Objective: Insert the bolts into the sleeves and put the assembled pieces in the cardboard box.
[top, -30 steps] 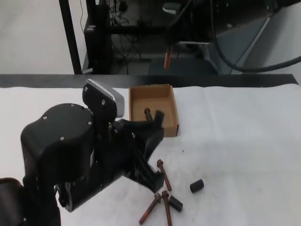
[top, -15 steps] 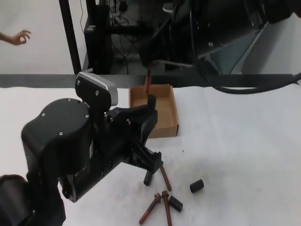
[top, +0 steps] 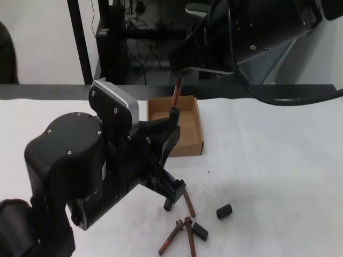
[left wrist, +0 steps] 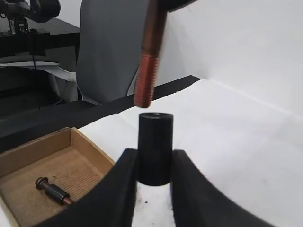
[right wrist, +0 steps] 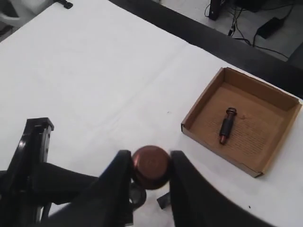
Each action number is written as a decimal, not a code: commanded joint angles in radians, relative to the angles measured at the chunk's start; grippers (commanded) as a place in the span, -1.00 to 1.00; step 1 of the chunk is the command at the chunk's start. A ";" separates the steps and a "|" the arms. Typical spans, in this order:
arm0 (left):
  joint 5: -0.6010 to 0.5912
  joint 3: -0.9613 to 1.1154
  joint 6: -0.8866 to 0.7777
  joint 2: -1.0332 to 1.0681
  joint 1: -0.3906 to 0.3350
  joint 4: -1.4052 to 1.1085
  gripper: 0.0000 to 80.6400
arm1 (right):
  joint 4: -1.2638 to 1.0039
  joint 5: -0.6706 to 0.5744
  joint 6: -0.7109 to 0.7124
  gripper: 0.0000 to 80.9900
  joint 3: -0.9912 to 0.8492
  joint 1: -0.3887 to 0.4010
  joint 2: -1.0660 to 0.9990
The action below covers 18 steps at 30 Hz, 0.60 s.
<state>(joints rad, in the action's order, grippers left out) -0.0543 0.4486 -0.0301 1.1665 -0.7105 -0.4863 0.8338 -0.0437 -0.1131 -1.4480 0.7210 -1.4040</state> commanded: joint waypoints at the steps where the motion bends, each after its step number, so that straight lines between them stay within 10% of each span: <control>1: 0.000 0.001 0.039 0.001 0.002 -0.018 -0.95 | 0.008 0.000 0.009 -0.99 -0.010 -0.004 0.014; 18: 0.000 0.001 0.038 0.003 0.002 -0.086 -0.95 | 0.067 -0.060 -0.044 -0.99 -0.007 0.018 0.014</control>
<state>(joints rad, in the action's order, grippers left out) -0.0543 0.4447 0.0054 1.1751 -0.7105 -0.5128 0.8886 -0.0733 -0.1456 -1.4480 0.7249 -1.3991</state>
